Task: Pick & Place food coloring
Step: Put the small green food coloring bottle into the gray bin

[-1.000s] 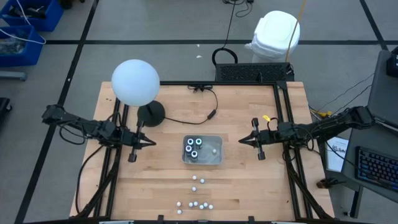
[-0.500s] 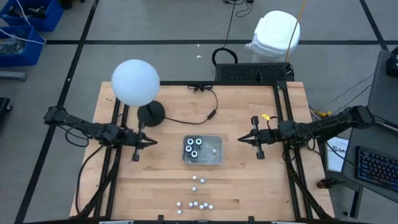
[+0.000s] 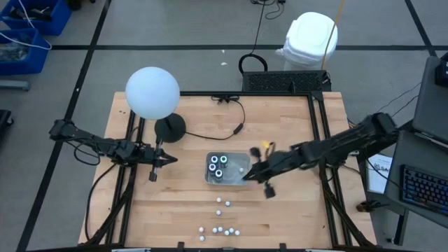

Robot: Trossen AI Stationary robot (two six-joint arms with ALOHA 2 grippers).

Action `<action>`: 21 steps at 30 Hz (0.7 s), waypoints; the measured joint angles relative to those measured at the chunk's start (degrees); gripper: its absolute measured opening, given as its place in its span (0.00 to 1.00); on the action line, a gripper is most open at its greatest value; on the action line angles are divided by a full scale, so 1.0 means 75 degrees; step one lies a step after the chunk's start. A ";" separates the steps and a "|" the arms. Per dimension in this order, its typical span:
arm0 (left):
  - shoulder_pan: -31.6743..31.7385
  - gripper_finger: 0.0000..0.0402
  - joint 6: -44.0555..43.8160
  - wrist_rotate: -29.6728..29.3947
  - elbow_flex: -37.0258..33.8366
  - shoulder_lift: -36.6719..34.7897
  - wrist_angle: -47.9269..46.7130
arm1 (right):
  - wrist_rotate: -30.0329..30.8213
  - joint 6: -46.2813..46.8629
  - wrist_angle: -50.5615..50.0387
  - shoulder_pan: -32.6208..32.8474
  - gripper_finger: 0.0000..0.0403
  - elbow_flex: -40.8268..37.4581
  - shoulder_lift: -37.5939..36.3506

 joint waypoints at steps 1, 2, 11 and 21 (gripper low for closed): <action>0.0000 0.02 0.0004 0.0002 0.0000 0.0000 0.0043 | 0.0000 0.0000 -0.0328 0.0074 0.00 0.0473 0.0422; 0.0000 0.02 0.0008 0.0003 0.0000 0.0000 0.0068 | -0.0001 0.0001 -0.0591 0.0141 0.00 0.0889 0.0793; 0.0000 0.02 0.0021 0.0003 0.0000 0.0000 0.0118 | 0.0000 0.0322 -0.3036 0.0683 0.00 0.4384 0.3899; 0.0000 0.02 0.0119 0.0003 0.0000 0.0000 0.0276 | -0.0292 0.0428 -0.3194 0.0825 0.25 0.5175 0.4949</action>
